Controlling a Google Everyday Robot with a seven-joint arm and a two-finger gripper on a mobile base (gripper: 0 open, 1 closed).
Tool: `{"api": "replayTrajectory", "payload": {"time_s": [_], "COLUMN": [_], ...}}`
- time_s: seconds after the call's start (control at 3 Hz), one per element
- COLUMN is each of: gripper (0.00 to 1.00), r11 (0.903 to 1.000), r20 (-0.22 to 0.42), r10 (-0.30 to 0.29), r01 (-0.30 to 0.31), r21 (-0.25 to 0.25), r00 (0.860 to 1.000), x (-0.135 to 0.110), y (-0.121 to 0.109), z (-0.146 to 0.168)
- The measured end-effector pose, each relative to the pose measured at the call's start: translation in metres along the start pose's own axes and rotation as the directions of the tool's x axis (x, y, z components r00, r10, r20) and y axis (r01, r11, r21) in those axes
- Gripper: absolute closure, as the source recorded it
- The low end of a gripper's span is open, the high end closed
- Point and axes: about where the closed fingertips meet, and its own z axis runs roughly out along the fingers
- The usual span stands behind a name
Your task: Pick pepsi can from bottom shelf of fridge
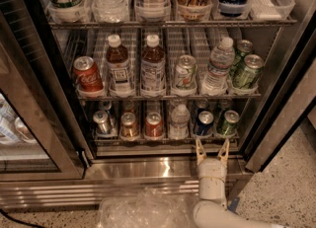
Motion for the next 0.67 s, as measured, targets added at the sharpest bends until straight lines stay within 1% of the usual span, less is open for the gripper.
{"api": "replayTrajectory", "payload": {"time_s": [0.33,0.67], "gripper": [0.34,0.35], "r11": [0.9995,0.9978], "r20": [0.028,0.053], "r10": [0.001,0.031], "r01": [0.0,-0.028], "r21": [-0.032,-0.061], "r00": [1.0,0.998], "x": [-0.011,-0.027], "y": [0.004,0.01], "z": [-0.001,0.001]}}
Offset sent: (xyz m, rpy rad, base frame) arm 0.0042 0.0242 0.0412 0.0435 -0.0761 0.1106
